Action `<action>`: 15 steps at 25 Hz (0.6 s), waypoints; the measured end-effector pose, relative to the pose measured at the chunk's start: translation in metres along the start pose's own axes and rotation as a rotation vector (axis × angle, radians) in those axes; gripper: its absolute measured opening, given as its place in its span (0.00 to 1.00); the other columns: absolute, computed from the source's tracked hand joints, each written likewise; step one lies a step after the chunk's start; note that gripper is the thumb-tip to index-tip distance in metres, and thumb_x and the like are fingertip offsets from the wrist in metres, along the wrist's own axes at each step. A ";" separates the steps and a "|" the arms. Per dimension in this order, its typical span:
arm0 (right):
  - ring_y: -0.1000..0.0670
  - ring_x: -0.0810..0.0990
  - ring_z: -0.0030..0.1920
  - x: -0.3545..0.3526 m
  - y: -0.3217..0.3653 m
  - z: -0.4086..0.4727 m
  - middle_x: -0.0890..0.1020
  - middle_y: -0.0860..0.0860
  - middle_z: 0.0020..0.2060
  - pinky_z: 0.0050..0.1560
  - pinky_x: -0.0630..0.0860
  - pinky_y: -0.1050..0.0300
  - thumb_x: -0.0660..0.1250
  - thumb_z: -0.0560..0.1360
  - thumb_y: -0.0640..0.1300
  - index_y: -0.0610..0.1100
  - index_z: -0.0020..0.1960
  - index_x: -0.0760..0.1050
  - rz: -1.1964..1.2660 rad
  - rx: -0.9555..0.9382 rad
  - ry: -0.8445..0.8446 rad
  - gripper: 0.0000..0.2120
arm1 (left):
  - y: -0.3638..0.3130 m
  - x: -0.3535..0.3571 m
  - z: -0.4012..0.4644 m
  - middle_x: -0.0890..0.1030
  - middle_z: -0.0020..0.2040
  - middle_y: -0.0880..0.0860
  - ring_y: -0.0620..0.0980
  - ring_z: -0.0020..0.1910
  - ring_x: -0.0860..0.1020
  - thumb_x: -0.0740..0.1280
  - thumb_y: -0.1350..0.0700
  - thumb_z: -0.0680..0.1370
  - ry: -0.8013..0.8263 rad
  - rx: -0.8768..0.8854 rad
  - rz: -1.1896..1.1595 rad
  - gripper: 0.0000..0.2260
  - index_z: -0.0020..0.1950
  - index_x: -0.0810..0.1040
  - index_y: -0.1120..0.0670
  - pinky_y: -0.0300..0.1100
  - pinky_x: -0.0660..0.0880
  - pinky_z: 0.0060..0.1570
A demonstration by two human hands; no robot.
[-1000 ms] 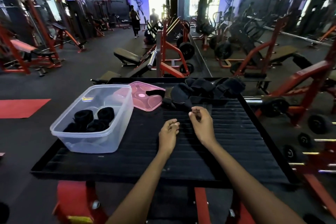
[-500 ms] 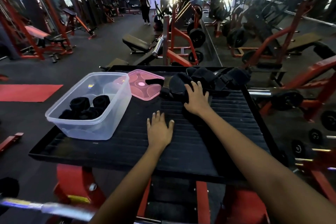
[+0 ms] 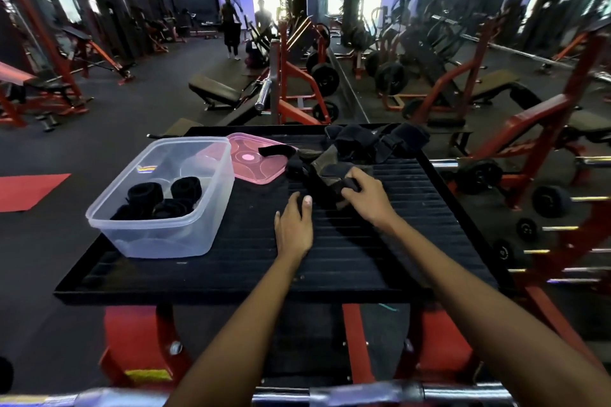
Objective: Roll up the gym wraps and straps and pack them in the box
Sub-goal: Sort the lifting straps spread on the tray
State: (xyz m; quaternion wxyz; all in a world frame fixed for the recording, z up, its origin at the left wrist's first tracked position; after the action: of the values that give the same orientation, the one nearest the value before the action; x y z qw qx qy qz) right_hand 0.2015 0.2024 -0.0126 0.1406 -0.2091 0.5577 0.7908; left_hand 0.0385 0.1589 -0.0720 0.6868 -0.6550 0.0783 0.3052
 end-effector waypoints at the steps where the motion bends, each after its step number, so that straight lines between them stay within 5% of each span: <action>1: 0.43 0.78 0.40 -0.001 -0.001 -0.008 0.72 0.50 0.34 0.44 0.75 0.57 0.63 0.69 0.37 0.51 0.34 0.63 0.063 0.011 0.037 0.13 | -0.001 0.001 0.000 0.70 0.71 0.54 0.56 0.72 0.65 0.50 0.42 0.81 0.031 -0.022 -0.058 0.24 0.74 0.62 0.52 0.51 0.56 0.74; 4: 0.47 0.75 0.42 0.011 0.000 -0.037 0.74 0.54 0.39 0.47 0.77 0.39 0.62 0.67 0.34 0.55 0.38 0.70 0.115 0.003 0.265 0.15 | -0.005 0.003 -0.003 0.70 0.70 0.56 0.56 0.69 0.69 0.60 0.43 0.79 0.045 -0.172 -0.418 0.28 0.75 0.59 0.54 0.48 0.65 0.69; 7: 0.51 0.75 0.44 0.031 0.017 -0.054 0.76 0.46 0.43 0.44 0.78 0.52 0.62 0.70 0.27 0.45 0.45 0.72 0.122 0.009 0.510 0.13 | -0.005 -0.013 -0.010 0.76 0.64 0.58 0.55 0.62 0.75 0.69 0.61 0.74 -0.075 -0.222 -0.492 0.26 0.71 0.66 0.57 0.38 0.69 0.58; 9: 0.55 0.76 0.42 0.038 0.028 -0.052 0.78 0.48 0.41 0.45 0.74 0.63 0.65 0.74 0.33 0.40 0.48 0.74 0.137 0.036 0.602 0.05 | -0.003 -0.037 -0.008 0.77 0.62 0.57 0.55 0.61 0.75 0.68 0.67 0.73 -0.156 -0.202 -0.392 0.25 0.70 0.68 0.56 0.36 0.69 0.55; 12: 0.54 0.80 0.43 0.037 0.032 -0.016 0.82 0.46 0.41 0.46 0.73 0.66 0.68 0.75 0.42 0.39 0.46 0.78 0.138 0.044 0.416 0.06 | 0.016 -0.068 0.002 0.78 0.60 0.55 0.53 0.61 0.75 0.68 0.66 0.73 -0.119 -0.163 -0.232 0.26 0.70 0.70 0.54 0.39 0.68 0.59; 15: 0.51 0.78 0.44 0.036 0.017 0.030 0.80 0.47 0.40 0.42 0.71 0.66 0.69 0.73 0.39 0.40 0.45 0.77 -0.052 0.040 0.100 0.03 | 0.037 -0.079 0.000 0.78 0.61 0.55 0.53 0.62 0.76 0.71 0.65 0.72 -0.054 -0.127 -0.241 0.28 0.70 0.70 0.54 0.42 0.70 0.62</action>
State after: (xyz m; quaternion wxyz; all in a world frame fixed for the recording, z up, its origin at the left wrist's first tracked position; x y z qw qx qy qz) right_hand 0.1578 0.2241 -0.0076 0.1371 -0.2598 0.5742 0.7642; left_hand -0.0443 0.1318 -0.0632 0.6774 -0.6934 -0.0390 0.2426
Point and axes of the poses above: each hand's wrist, its own z-axis towards the middle knuckle, its own x-axis out of the palm, y = z × x, the point moved 7 cm from there along z, towards the middle knuckle
